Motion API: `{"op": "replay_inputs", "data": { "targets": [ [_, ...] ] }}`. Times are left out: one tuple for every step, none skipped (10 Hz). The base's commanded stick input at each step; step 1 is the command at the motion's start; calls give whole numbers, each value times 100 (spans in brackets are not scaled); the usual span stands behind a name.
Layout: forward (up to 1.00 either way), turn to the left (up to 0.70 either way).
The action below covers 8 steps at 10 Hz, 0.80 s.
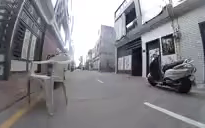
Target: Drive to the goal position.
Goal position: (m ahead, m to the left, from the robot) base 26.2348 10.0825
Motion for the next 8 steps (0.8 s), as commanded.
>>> {"op": "replay_inputs", "data": {
  "targets": [
    [100,0],
    [100,0],
    [100,0],
    [100,0],
    [100,0],
    [100,0],
    [100,0],
    [100,0]
  ]
}}
